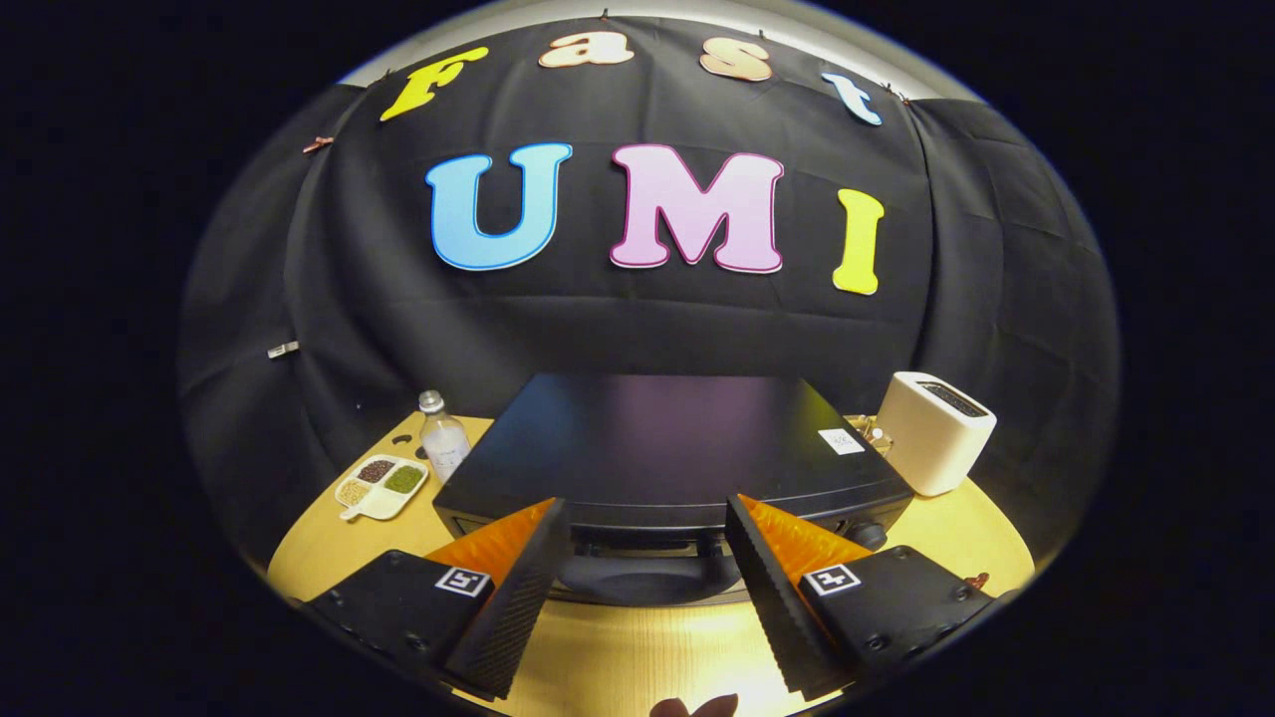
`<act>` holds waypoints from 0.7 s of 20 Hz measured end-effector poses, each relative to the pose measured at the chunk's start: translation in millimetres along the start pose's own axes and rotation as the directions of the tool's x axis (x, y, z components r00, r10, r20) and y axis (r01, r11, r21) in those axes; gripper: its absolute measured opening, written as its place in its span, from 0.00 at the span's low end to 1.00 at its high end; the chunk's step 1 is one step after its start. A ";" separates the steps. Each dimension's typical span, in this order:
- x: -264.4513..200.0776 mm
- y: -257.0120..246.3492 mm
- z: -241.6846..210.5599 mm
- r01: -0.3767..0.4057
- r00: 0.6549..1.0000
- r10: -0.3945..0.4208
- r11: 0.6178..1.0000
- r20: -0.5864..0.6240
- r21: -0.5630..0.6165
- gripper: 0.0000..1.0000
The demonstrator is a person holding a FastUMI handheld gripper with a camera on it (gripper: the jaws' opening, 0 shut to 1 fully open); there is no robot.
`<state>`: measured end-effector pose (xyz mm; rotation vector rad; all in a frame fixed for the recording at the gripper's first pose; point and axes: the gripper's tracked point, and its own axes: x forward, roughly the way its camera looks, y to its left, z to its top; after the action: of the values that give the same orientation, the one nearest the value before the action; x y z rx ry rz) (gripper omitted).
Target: Open the toaster oven, put the food inside, and close the toaster oven door.
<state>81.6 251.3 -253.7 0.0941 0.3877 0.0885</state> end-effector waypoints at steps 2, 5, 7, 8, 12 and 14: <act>7.2 0.6 -11.3 0.011 0.999 -0.010 1.000 -0.036 0.019 0.98; 4.2 5.3 -15.5 -0.003 0.999 0.004 0.999 -0.036 0.042 0.97; 0.6 5.9 -14.8 -0.004 1.000 0.004 1.000 -0.009 0.021 0.97; 1.0 4.6 -16.8 -0.003 1.000 0.003 1.000 -0.011 0.025 0.98; -8.4 5.4 -23.4 0.004 1.000 -0.004 1.000 -0.026 0.029 0.98; -16.7 6.3 -26.9 0.007 1.000 -0.006 1.000 -0.023 0.029 0.98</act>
<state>55.6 257.8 -271.6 0.1205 0.4122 0.0778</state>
